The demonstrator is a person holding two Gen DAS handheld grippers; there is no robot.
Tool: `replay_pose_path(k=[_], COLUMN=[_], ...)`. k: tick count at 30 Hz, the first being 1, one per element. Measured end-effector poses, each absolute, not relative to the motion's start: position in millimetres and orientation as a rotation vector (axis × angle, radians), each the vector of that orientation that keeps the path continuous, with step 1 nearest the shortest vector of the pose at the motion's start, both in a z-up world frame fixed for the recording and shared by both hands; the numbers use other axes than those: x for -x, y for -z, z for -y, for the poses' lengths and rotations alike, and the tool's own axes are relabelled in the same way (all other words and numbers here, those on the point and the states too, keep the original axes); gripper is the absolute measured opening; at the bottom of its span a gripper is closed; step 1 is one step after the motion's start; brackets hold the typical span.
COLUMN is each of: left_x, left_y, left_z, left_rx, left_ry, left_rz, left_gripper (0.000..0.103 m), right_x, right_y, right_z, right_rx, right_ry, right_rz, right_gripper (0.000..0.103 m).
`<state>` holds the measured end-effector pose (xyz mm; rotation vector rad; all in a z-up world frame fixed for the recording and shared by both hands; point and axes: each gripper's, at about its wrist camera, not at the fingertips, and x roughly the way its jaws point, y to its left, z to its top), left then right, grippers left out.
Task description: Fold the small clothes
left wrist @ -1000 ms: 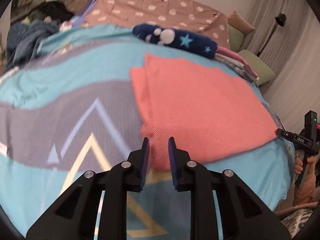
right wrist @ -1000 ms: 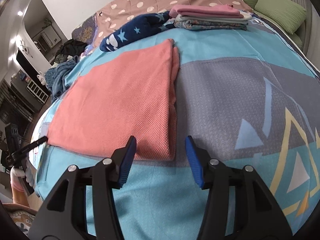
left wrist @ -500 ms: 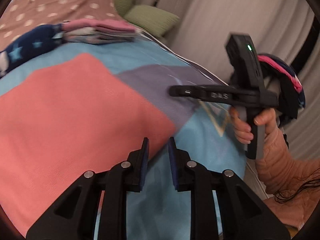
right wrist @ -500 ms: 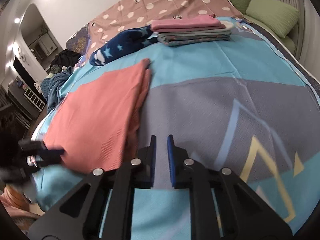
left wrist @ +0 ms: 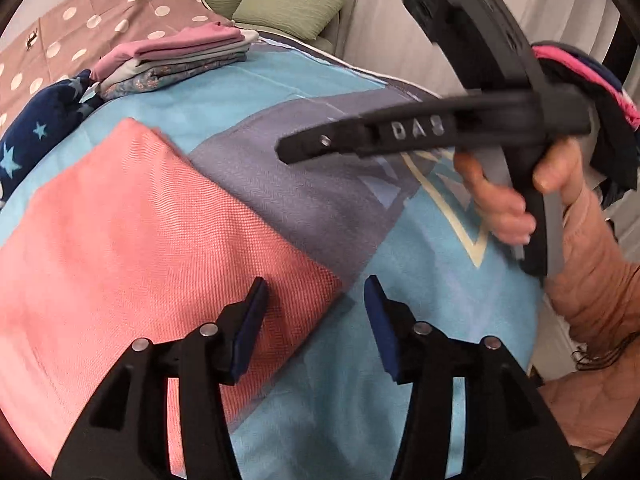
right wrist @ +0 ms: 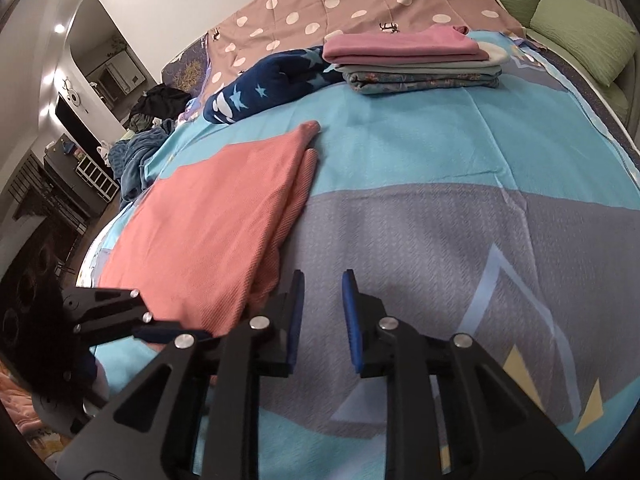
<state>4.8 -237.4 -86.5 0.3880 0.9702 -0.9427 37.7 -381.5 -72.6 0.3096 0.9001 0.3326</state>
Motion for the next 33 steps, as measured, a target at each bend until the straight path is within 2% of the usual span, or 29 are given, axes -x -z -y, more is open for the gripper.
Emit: replay_pose_path(k=[2, 3, 4, 8, 14, 18, 20, 21, 22, 26, 33], left_x=[-9, -14, -18, -20, -7, 0, 4, 1, -1, -3, 1], left_y=[90, 94, 94, 95, 94, 92, 93, 95, 97, 100, 98], left_z=[239, 239, 237, 227, 227, 227, 229, 231, 231, 229, 229], left_rx=[-0.391, -0.377, -0.348, -0.247, -0.269, -0.274, -0.294, -0.293, -0.284, -0.249, -0.224], left_ry=[0.940, 0.946, 0.955, 0.992, 0.993, 1.010, 1.015, 1.016, 1.017, 1.032, 1.052], left_rz=[-0.982, -0.991, -1.007, -1.060, -1.049, -1.048, -1.044, -1.046, -1.054, -1.069, -1.063], left_gripper=[0.027, 0.009, 0.006, 0.004, 0.004, 0.004, 0.005, 0.005, 0.005, 0.005, 0.005], right_x=[-45, -48, -51, -69, -128, -157, -170, -176, -182, -189, -192], right_y=[71, 70, 70, 72, 87, 94, 95, 96, 97, 93, 110], right_z=[379, 378, 376, 373, 366, 358, 356, 354, 352, 355, 381], right_rx=[-0.289, -0.285, -0.284, -0.299, -0.323, -0.362, -0.386, -0.399, -0.421, -0.530, -0.609], right_ry=[-0.349, -0.356, -0.364, -0.412, -0.433, -0.468, -0.472, -0.478, -0.499, -0.460, -0.355], right_rz=[-0.901, -0.903, -0.906, -0.923, -0.989, -1.014, -1.019, -1.021, -1.024, -0.961, -0.964], right_gripper=[0.021, 0.021, 0.021, 0.022, 0.023, 0.037, 0.039, 0.033, 0.002, 0.003, 0.004])
